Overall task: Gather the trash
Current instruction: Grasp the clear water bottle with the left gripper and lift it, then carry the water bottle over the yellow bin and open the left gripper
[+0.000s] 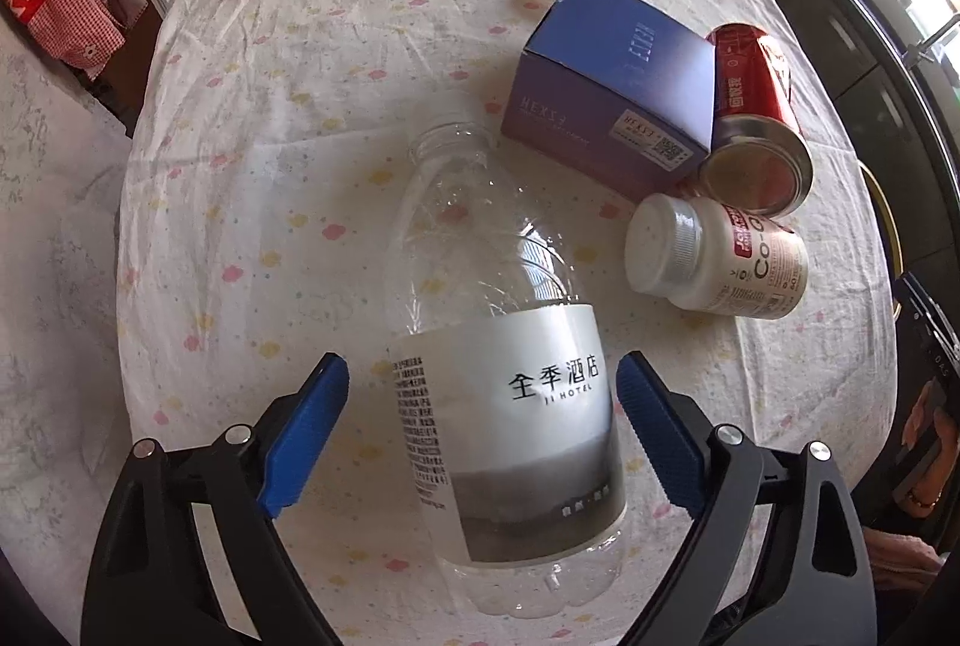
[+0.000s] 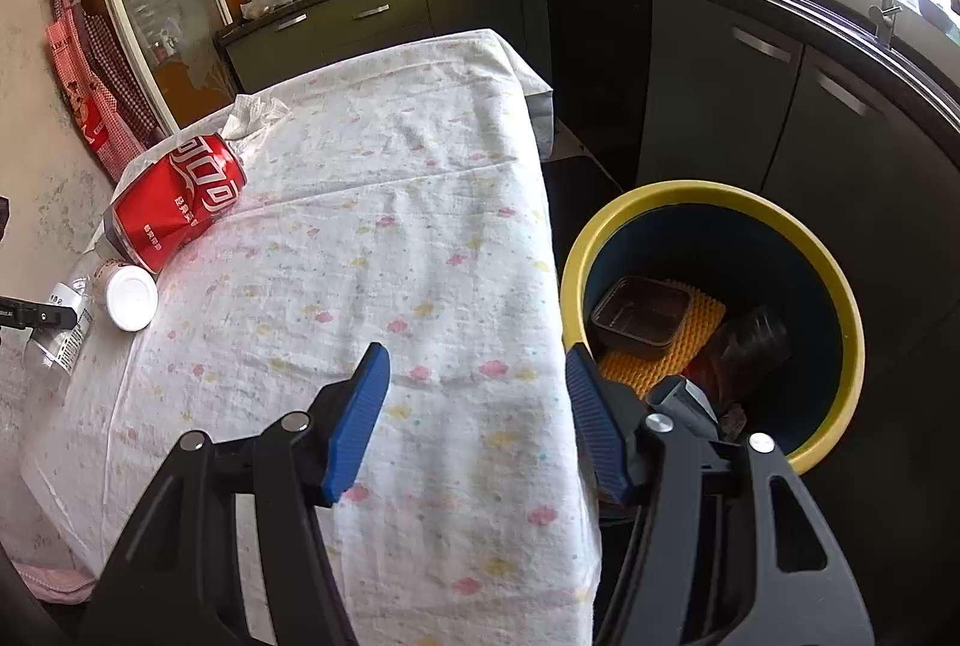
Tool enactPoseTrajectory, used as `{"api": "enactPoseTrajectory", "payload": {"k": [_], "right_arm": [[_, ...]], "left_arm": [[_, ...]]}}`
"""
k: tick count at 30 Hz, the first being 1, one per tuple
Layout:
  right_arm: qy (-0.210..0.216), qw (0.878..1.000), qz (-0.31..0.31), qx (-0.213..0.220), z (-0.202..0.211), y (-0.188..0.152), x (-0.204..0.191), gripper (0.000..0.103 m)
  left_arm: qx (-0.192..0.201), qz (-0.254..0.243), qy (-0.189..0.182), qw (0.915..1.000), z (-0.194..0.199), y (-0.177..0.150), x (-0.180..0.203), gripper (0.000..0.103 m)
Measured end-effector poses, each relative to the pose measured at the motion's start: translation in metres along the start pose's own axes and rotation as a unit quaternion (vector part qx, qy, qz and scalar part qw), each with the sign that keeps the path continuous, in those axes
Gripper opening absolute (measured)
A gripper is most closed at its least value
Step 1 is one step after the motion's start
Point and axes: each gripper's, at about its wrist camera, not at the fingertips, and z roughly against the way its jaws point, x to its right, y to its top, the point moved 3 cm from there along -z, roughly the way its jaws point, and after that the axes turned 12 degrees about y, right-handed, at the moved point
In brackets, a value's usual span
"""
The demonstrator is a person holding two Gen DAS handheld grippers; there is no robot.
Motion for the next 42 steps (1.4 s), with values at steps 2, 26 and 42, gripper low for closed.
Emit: {"api": "enactPoseTrajectory", "payload": {"k": [2, 26, 42], "right_arm": [[-0.001, 1.0, 0.0, 0.0, 0.0, 0.001, 0.001, 0.058], [0.012, 1.0, 0.003, -0.015, -0.006, -0.001, 0.0, 0.059], [0.015, 1.0, 0.015, -0.004, 0.005, 0.001, -0.011, 0.059]], "left_arm": [[-0.021, -0.015, 0.005, 0.9997, -0.003, 0.003, 0.0, 0.089], [-0.14, -0.097, 0.035, 0.9848, -0.023, 0.052, 0.011, 0.065], [-0.009, -0.168, 0.044, 0.9848, 0.075, 0.013, 0.04, 0.065]]}}
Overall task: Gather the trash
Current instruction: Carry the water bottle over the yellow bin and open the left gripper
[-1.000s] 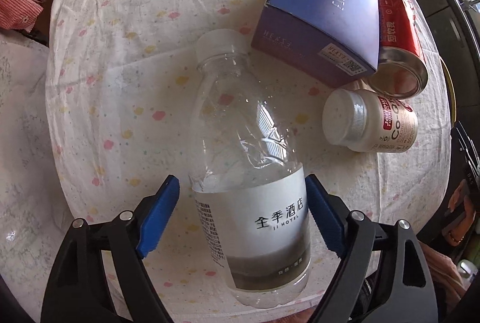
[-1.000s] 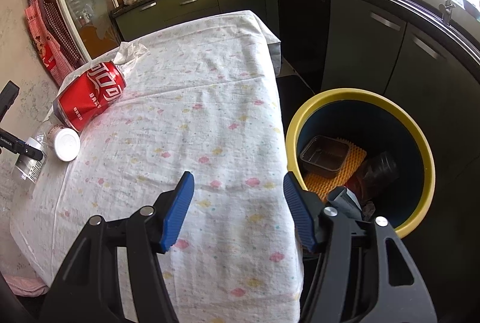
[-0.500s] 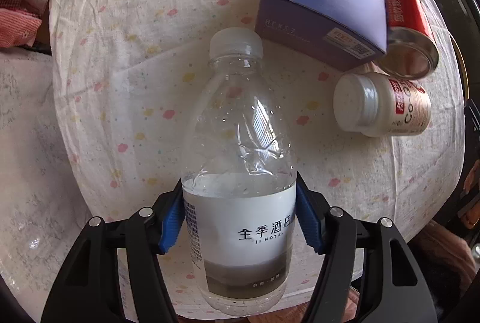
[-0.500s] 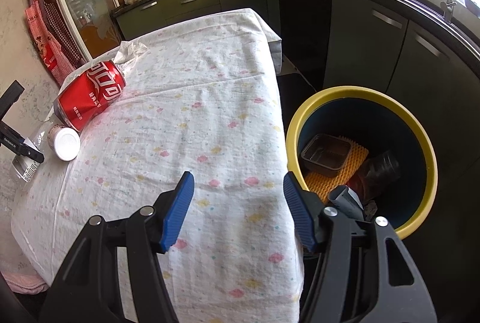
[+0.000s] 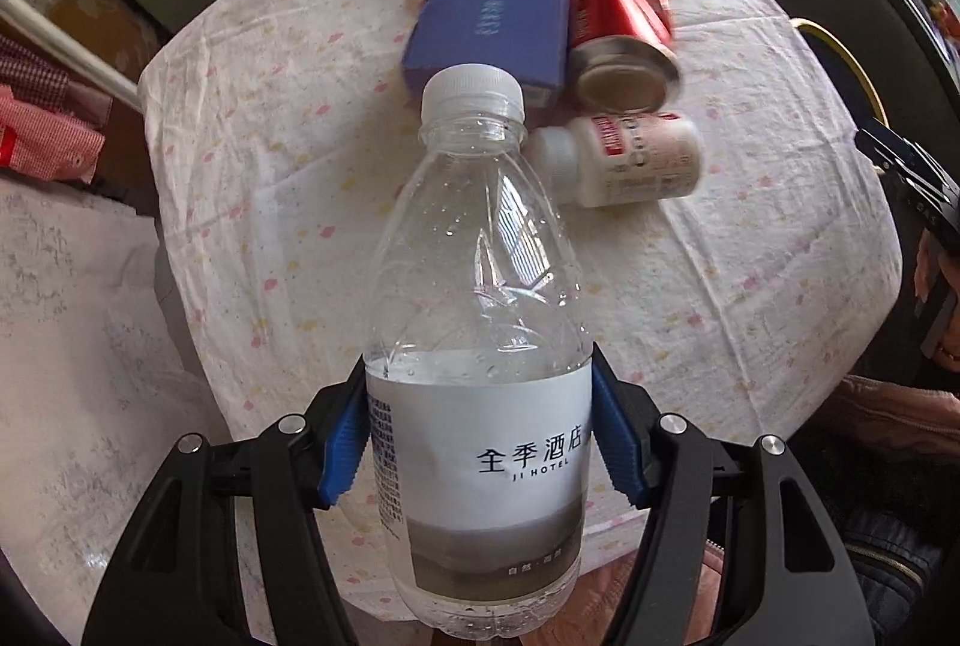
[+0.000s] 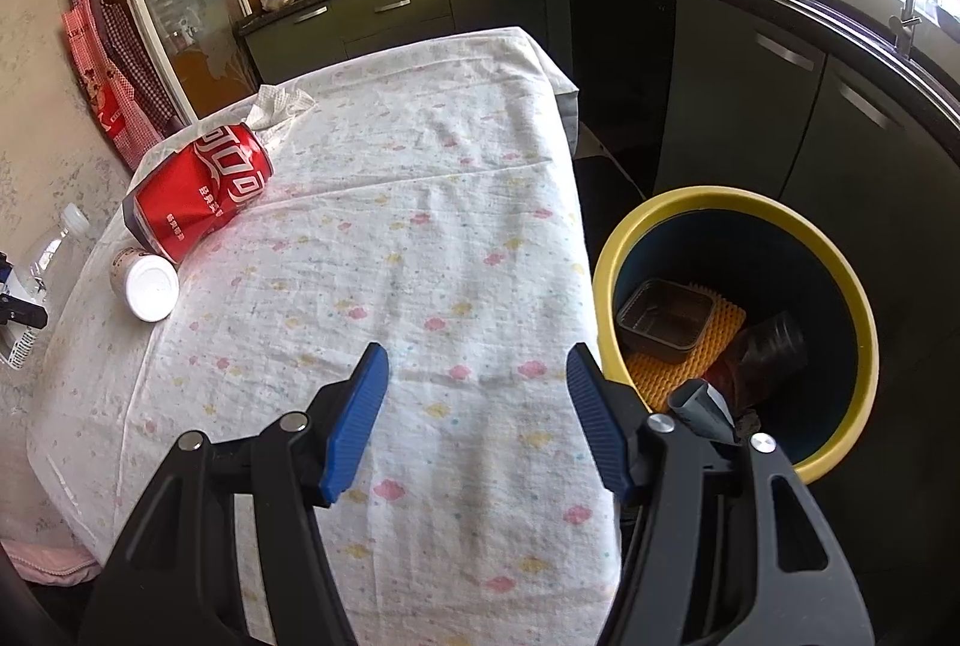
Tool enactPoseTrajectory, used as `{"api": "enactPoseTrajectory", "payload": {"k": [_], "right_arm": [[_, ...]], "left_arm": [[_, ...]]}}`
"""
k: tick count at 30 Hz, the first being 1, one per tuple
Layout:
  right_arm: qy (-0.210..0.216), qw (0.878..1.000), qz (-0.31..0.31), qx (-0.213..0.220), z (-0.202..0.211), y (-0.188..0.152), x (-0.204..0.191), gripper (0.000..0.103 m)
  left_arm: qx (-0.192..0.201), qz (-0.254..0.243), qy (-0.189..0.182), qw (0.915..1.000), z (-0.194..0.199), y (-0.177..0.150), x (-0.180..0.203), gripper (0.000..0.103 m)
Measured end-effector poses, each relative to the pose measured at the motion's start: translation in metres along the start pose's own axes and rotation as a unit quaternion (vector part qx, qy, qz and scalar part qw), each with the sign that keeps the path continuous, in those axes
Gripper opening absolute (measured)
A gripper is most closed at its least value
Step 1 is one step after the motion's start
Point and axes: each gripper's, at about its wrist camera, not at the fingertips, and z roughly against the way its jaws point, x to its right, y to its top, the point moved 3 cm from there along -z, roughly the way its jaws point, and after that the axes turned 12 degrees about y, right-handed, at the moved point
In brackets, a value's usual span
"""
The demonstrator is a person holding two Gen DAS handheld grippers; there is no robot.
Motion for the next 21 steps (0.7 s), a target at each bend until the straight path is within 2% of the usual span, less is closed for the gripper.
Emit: {"api": "enactPoseTrajectory", "payload": {"k": [4, 9, 11, 17, 21], "right_arm": [[-0.013, 1.0, -0.006, 0.011, 0.015, -0.002, 0.008, 0.059], [-0.042, 0.999, -0.022, 0.026, 0.039, -0.01, 0.029, 0.059], [-0.058, 0.997, -0.034, 0.036, 0.053, -0.016, 0.043, 0.059], [-0.101, 0.989, -0.091, 0.065, 0.097, -0.04, 0.095, 0.059], [-0.121, 0.982, -0.127, 0.074, 0.115, -0.058, 0.126, 0.059]], "left_arm": [[0.055, -0.05, 0.003, 0.9972, 0.036, 0.002, 0.054, 0.065], [0.101, -0.125, -0.013, 0.987, 0.061, 0.029, 0.13, 0.065], [0.111, -0.155, -0.027, 0.9813, 0.065, 0.044, 0.163, 0.065], [0.142, -0.245, -0.074, 0.9561, 0.084, 0.101, 0.279, 0.065], [0.131, -0.292, -0.107, 0.9415, 0.082, 0.138, 0.361, 0.065]]}}
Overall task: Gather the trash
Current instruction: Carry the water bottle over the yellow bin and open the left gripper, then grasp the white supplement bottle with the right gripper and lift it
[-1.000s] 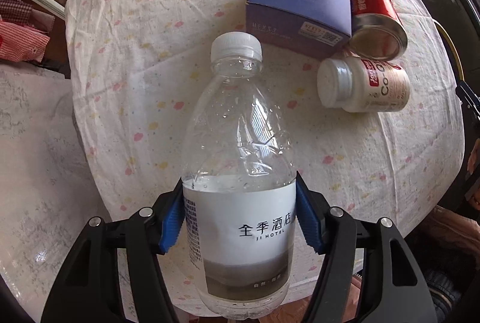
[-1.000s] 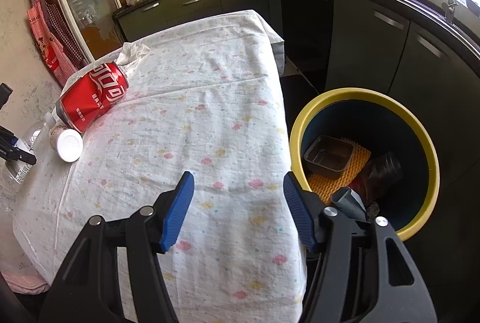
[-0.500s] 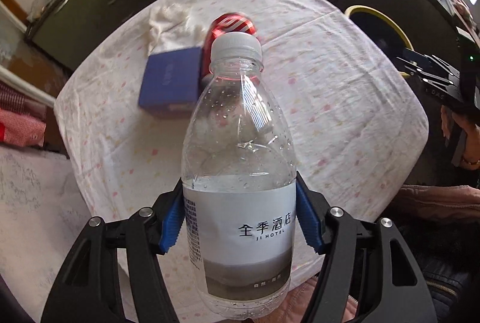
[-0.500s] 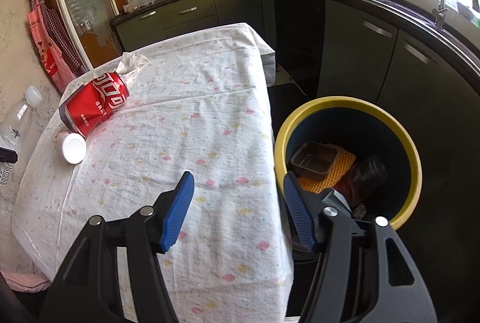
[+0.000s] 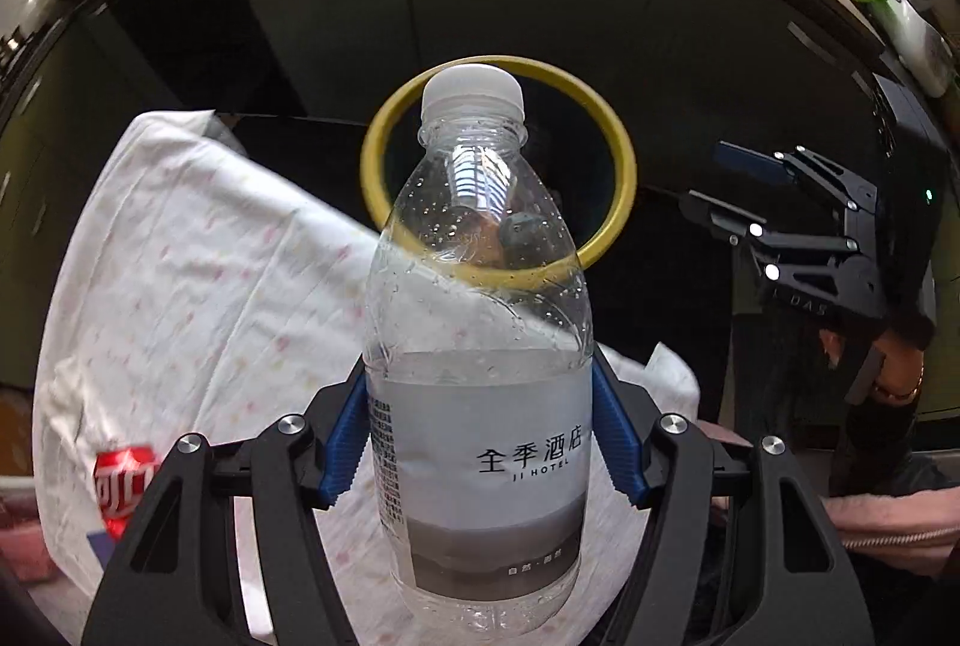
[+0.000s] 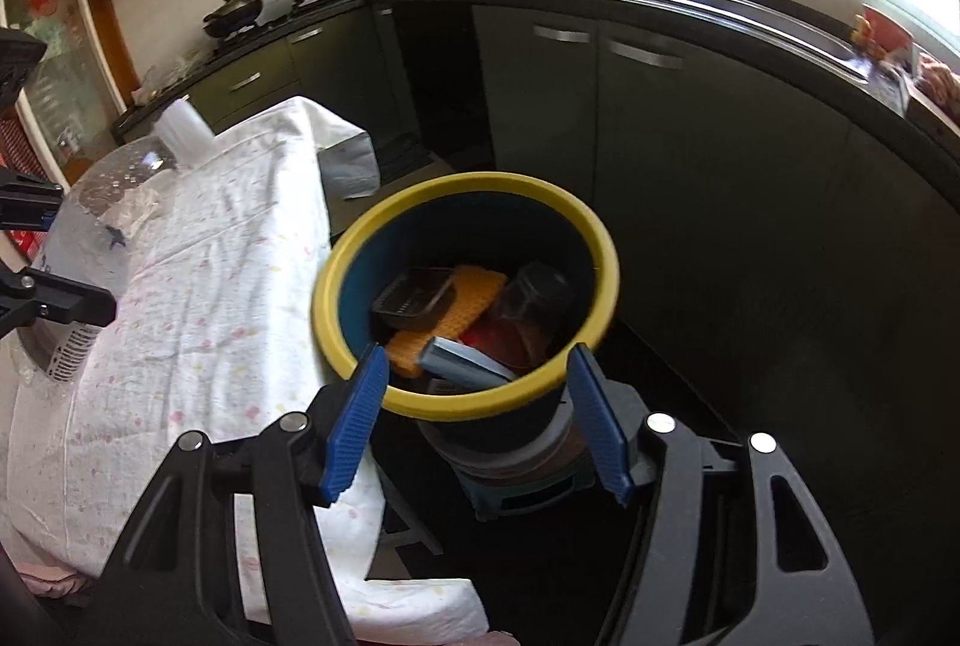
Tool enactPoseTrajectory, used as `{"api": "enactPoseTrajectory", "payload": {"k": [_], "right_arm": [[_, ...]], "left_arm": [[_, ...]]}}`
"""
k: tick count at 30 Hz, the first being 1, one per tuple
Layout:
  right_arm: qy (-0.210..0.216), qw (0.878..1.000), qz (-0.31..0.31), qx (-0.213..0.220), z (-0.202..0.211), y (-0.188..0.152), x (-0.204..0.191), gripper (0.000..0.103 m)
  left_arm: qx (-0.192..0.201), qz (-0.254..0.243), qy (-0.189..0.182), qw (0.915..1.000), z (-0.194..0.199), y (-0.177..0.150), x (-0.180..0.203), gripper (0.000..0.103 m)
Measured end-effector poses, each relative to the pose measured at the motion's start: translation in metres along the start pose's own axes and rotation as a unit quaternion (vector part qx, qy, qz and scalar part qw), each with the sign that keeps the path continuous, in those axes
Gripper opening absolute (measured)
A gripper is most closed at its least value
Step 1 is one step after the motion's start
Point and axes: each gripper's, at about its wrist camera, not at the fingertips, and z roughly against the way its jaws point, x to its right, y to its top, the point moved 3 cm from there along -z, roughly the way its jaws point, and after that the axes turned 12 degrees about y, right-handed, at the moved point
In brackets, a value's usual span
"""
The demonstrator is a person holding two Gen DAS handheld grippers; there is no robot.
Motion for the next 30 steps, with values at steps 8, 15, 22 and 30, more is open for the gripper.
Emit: {"api": "enactPoseTrajectory", "payload": {"k": [8, 15, 22, 30], "right_arm": [[-0.01, 0.999, -0.035, -0.005, -0.004, -0.008, 0.039, 0.059], [-0.008, 0.999, -0.043, -0.009, -0.007, -0.009, 0.047, 0.059], [-0.002, 0.999, -0.04, -0.004, -0.008, -0.008, 0.042, 0.059], [0.02, 1.0, -0.015, -0.014, -0.02, -0.005, 0.013, 0.059]], "left_arm": [[-0.038, 0.009, -0.036, 0.9986, -0.075, 0.095, 0.038, 0.065], [-0.055, 0.047, -0.041, 0.9965, -0.119, 0.136, 0.05, 0.066], [0.015, 0.073, -0.032, 0.9967, -0.089, 0.115, 0.031, 0.082], [0.147, 0.114, 0.013, 0.9824, 0.003, 0.004, -0.001, 0.091]]}}
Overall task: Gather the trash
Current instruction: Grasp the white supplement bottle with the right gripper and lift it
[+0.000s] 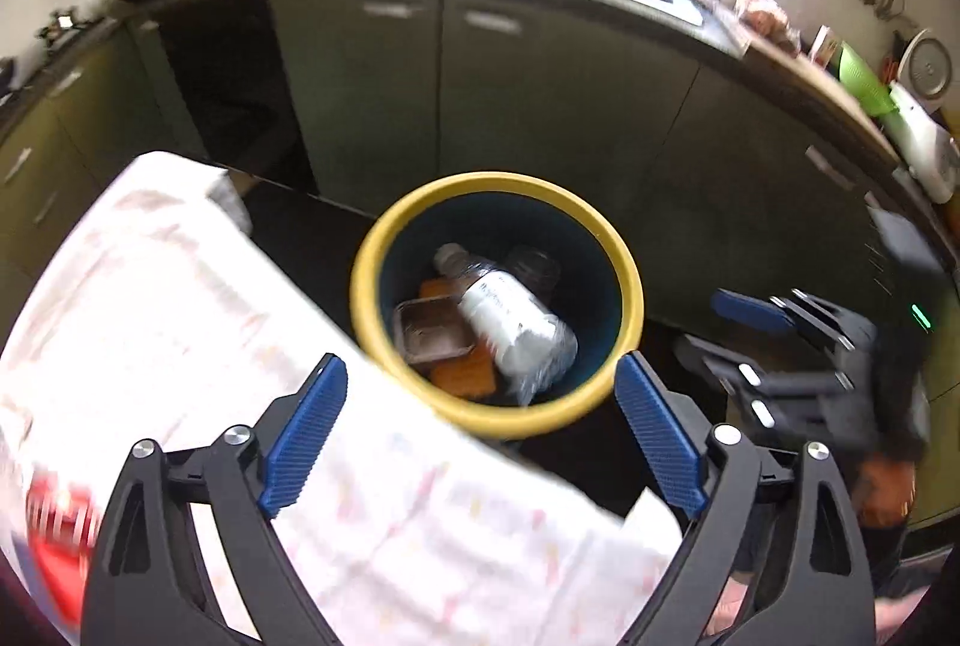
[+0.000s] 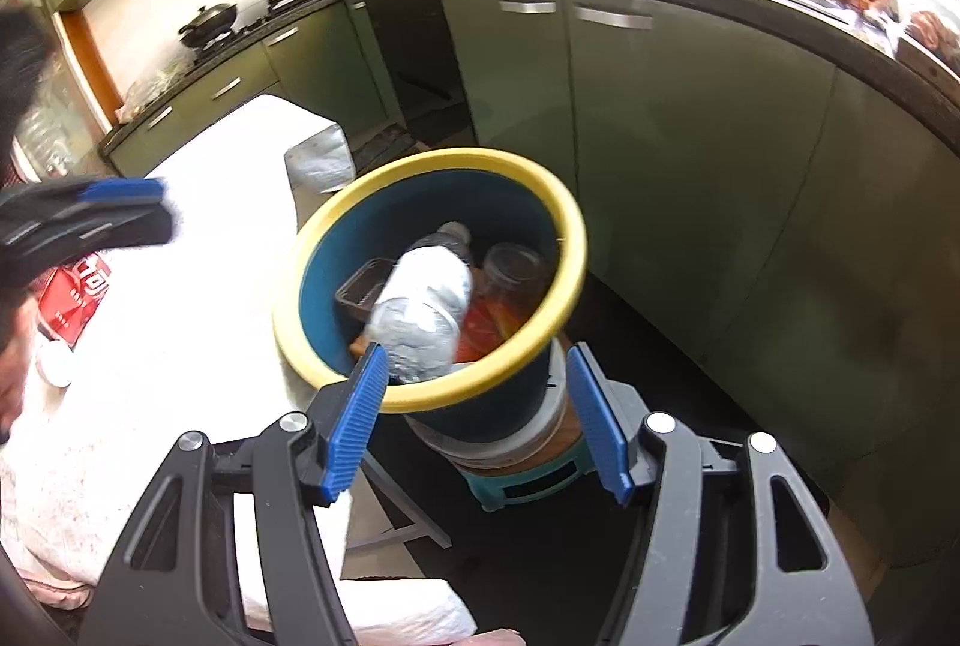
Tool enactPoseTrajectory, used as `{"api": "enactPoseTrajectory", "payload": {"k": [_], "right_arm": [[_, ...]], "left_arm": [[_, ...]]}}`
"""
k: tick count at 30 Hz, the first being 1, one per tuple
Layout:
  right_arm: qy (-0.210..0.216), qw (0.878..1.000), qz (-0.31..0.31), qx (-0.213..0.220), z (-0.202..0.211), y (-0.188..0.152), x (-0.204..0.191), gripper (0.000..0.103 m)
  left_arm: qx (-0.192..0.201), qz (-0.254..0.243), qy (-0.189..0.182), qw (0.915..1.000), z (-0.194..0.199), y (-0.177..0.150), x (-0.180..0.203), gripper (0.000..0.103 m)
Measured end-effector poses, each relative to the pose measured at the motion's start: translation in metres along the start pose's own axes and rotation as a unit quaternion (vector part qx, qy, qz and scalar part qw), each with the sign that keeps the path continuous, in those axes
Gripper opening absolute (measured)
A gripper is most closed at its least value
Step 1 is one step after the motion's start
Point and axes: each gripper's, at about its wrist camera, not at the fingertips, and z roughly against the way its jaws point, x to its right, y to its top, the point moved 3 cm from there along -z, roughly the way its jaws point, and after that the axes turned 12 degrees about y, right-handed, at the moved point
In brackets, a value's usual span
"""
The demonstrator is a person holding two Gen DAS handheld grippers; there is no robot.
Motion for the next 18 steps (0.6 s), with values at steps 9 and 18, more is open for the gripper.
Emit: {"api": "enactPoseTrajectory", "payload": {"k": [9, 18], "right_arm": [[0.067, 0.993, 0.088, -0.035, -0.035, 0.017, -0.092, 0.059], [0.225, 0.938, 0.241, -0.104, -0.075, 0.01, -0.25, 0.059]], "left_arm": [[0.074, 0.134, 0.057, 0.9867, 0.117, -0.122, -0.097, 0.098], [0.079, 0.248, 0.165, 0.9512, 0.173, -0.238, -0.207, 0.098]]}}
